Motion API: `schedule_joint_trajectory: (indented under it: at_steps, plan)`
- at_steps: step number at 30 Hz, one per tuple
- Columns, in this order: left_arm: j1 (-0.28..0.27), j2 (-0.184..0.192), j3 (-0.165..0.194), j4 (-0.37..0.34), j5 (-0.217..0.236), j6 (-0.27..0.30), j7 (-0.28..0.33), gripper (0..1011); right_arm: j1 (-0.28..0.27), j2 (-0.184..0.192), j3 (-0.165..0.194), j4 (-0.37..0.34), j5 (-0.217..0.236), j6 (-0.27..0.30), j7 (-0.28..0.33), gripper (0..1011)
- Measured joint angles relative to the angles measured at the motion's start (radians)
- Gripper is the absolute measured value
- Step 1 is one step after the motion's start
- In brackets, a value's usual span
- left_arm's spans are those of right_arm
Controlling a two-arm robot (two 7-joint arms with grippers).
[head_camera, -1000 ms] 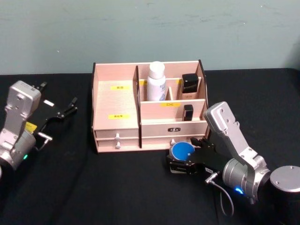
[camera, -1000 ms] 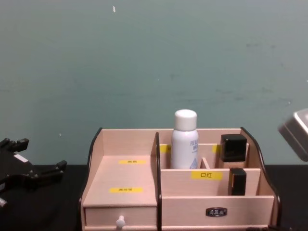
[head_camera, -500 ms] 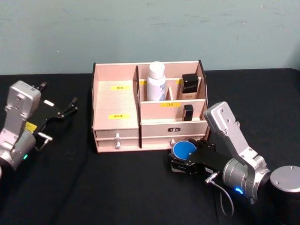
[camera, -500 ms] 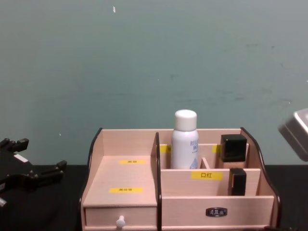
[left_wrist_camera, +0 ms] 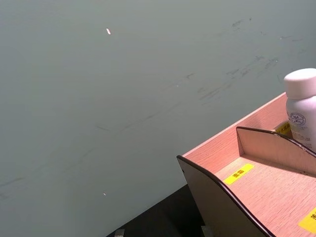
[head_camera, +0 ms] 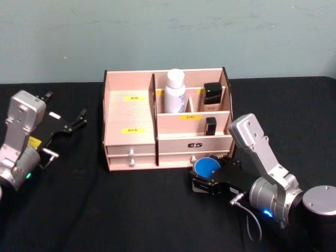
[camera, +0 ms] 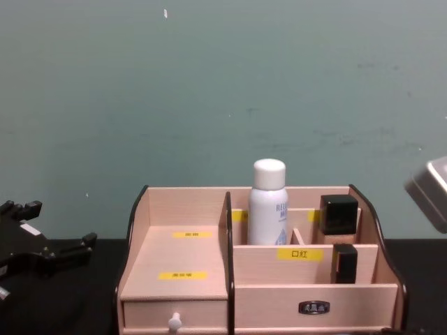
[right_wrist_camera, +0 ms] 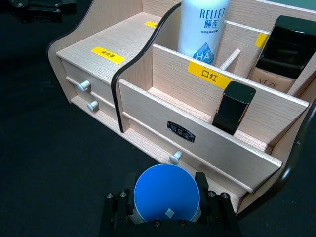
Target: Pick up the facial cleanser and watermelon frost from the table and place them into the tiered storage box.
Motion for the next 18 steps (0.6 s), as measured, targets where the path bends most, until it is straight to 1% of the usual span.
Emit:
schedule_joint_trajectory:
  at_steps: [11, 18]
  plan:
    - [0.000, 0.000, 0.000, 0.000, 0.000, 0.000, 0.000, 1001, -0.001, 0.000, 0.001, 0.000, 0.000, -0.003, 0.001, 730]
    - [0.000, 0.000, 0.000, 0.000, 0.000, 0.000, 0.000, 1001, -0.003, 0.008, 0.004, -0.010, 0.023, -0.022, 0.015, 730]
